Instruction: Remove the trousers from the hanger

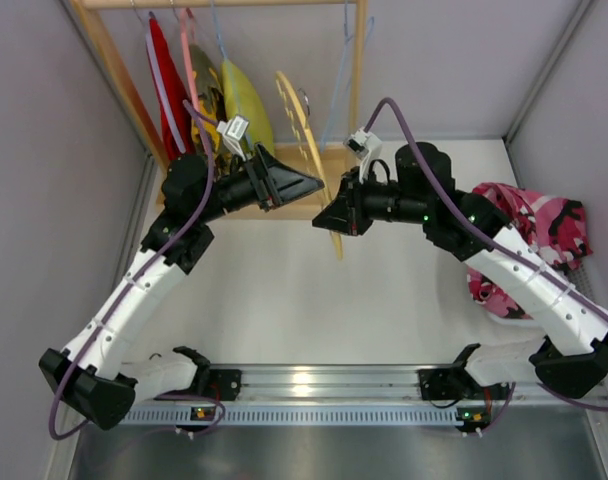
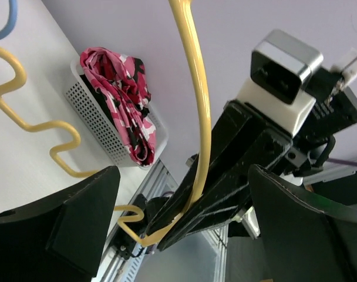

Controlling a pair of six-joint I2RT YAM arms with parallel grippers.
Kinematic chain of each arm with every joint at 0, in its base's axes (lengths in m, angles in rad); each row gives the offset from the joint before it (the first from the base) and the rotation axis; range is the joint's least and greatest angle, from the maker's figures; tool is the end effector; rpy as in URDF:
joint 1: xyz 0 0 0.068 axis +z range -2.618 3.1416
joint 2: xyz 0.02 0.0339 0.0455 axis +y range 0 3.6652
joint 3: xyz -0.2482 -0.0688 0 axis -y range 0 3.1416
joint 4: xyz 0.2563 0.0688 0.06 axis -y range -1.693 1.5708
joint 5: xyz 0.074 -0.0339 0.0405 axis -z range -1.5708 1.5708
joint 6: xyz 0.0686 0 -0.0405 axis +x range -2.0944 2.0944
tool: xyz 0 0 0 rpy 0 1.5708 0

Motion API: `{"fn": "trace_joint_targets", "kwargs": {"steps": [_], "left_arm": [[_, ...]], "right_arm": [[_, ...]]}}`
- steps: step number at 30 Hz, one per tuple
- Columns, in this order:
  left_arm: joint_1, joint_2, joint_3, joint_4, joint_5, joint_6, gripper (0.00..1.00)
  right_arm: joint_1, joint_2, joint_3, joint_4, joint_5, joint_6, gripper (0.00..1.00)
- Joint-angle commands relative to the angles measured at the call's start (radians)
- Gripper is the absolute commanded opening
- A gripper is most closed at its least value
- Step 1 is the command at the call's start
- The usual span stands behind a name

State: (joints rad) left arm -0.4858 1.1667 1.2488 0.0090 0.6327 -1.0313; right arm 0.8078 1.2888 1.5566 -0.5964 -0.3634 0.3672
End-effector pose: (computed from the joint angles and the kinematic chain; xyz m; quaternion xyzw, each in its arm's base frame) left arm 0.2479 -0.1767 0.4343 0.0487 0.6789 -0.6351 0.3652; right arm 0.1987 0.2430 0.4330 -0.2774 0.7575 0.4396 0.3949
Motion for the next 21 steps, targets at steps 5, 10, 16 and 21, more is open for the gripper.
{"fn": "trace_joint_targets", "kwargs": {"steps": [5, 10, 16, 21], "left_arm": [[0.024, -0.111, -0.055, -0.004, 0.099, 0.076, 0.99], [0.056, -0.185, -0.019, -0.07, 0.133, 0.226, 0.99], [0.141, -0.257, -0.022, -0.127, 0.125, 0.32, 0.99], [0.188, -0.3, -0.04, -0.127, 0.099, 0.275, 0.99]], "right_arm": [[-0.024, -0.033, 0.023, 0.153, -0.125, 0.071, 0.0], [-0.056, 0.021, 0.126, 0.133, -0.031, 0.137, 0.0], [-0.107, 0.156, 0.288, 0.201, -0.035, 0.203, 0.0], [-0.139, 0.288, 0.434, 0.218, -0.074, 0.236, 0.0]]}}
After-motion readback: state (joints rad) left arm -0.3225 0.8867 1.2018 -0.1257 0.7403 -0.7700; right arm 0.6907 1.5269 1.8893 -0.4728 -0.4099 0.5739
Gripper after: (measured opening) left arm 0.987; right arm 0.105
